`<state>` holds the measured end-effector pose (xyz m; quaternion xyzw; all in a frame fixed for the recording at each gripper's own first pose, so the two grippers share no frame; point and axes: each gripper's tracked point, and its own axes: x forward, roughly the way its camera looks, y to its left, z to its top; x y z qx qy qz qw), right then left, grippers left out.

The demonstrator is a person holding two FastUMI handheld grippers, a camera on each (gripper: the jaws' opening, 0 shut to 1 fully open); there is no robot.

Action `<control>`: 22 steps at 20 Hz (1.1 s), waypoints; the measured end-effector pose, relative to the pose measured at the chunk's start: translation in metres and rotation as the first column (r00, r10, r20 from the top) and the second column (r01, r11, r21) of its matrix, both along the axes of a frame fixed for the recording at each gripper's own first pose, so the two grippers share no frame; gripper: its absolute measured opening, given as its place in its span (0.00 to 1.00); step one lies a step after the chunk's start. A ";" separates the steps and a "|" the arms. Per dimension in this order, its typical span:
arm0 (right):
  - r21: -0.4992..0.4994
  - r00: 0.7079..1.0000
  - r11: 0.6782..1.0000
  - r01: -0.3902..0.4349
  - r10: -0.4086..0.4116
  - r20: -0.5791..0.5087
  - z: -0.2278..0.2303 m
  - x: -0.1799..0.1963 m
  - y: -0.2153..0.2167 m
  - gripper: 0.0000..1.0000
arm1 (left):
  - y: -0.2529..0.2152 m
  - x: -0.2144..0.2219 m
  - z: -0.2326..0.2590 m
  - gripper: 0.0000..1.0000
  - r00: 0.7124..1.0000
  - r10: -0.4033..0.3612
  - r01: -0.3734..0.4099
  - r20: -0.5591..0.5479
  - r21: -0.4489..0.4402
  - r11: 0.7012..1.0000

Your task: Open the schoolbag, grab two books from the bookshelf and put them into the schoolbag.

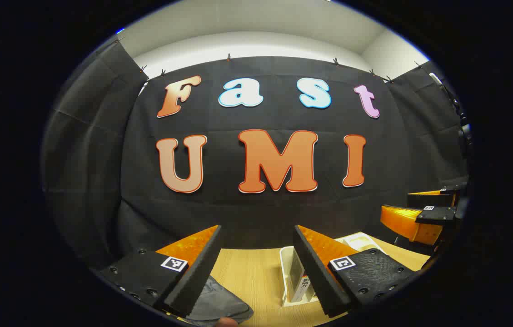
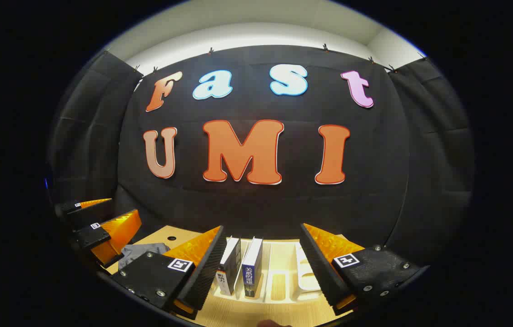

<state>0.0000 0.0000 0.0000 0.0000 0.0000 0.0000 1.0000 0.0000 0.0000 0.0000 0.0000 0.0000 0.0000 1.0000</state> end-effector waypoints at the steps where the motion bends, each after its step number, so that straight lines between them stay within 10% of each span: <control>1: 0.008 1.000 1.000 -0.001 0.001 -0.005 0.000 0.002 0.004 0.97 | 0.002 0.001 0.001 0.98 1.000 -0.005 0.005 -0.003 0.011 1.000; 22: 0.025 0.998 0.998 0.053 -0.052 -0.027 -0.009 0.020 0.009 0.97 | 0.019 0.028 -0.013 0.97 0.999 -0.049 0.050 -0.013 0.018 0.999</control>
